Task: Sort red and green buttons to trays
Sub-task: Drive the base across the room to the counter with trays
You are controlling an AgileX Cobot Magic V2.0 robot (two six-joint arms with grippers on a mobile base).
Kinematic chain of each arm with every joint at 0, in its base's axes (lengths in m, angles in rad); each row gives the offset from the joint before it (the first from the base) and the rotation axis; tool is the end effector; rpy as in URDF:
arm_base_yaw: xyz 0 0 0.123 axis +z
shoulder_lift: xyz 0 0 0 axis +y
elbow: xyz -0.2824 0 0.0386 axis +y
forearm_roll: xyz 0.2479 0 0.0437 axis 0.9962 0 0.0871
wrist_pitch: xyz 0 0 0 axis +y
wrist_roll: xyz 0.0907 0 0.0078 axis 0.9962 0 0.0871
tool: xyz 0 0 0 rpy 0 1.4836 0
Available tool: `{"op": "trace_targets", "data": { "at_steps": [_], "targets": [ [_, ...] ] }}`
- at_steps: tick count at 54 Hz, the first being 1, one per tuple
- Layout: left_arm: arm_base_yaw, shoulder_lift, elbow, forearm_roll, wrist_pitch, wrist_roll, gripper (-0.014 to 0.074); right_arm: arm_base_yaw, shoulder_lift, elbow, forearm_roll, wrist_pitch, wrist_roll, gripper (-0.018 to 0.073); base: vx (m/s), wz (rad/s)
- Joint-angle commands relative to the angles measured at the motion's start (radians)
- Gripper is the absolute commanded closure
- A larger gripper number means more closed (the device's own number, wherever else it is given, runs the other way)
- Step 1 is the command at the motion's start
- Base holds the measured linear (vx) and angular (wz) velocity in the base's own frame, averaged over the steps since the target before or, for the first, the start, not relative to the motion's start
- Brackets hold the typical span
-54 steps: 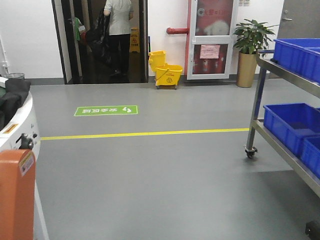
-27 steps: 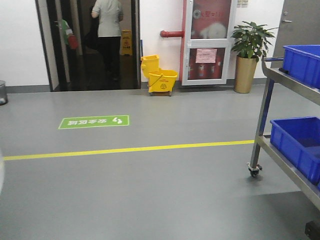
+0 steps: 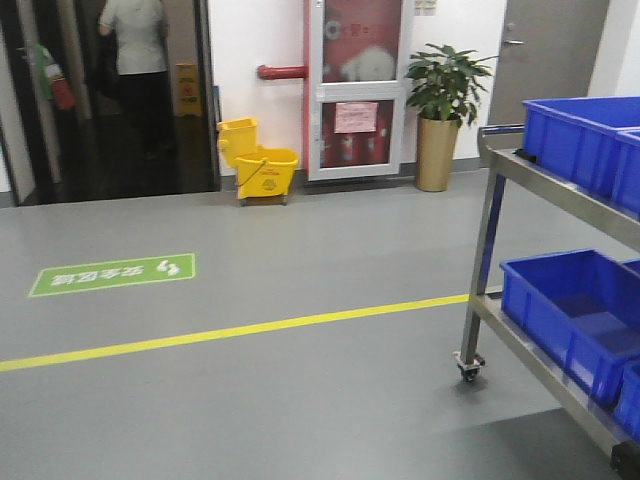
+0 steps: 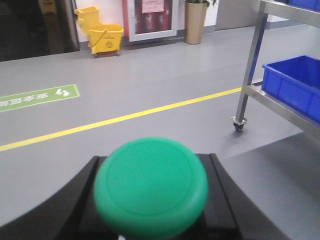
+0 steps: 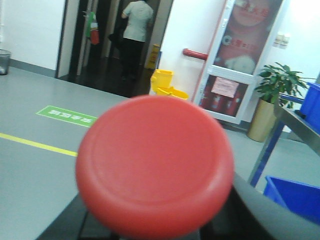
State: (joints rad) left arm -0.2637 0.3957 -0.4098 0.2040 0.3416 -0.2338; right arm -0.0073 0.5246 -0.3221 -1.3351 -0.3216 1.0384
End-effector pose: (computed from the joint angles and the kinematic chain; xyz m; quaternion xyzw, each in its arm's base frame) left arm 0.0884 -0.0174 0.2935 0.0661 0.7818 -0.0678 0.6163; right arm 0.1133 0.0270 0.2875 -0.2052 0.6898 0.0113 0.6942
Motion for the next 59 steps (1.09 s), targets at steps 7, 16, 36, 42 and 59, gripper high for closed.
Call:
{"op": "trace_targets", "data": {
  "at_steps": [7, 16, 36, 42, 59],
  "targets": [
    [-0.003, 0.008, -0.026, 0.003, -0.089, -0.005, 0.0592, -0.003, 0.007, -0.032, 0.024, -0.024, 0.001, 0.0568, 0.49, -0.29],
    [-0.003, 0.008, -0.026, 0.003, -0.089, -0.005, 0.0592, -0.003, 0.007, -0.032, 0.024, -0.024, 0.001, 0.0568, 0.48, -0.27],
    [-0.003, 0.008, -0.026, 0.003, -0.089, -0.005, 0.0592, -0.003, 0.007, -0.032, 0.024, -0.024, 0.001, 0.0568, 0.45, -0.37],
    [-0.003, 0.008, -0.026, 0.003, -0.089, -0.005, 0.0592, -0.003, 0.007, -0.032, 0.024, -0.024, 0.001, 0.0568, 0.39, -0.63],
    [-0.003, 0.008, -0.026, 0.003, -0.089, -0.005, 0.0592, -0.003, 0.007, -0.032, 0.024, -0.024, 0.001, 0.0568, 0.32, -0.86]
  ]
}}
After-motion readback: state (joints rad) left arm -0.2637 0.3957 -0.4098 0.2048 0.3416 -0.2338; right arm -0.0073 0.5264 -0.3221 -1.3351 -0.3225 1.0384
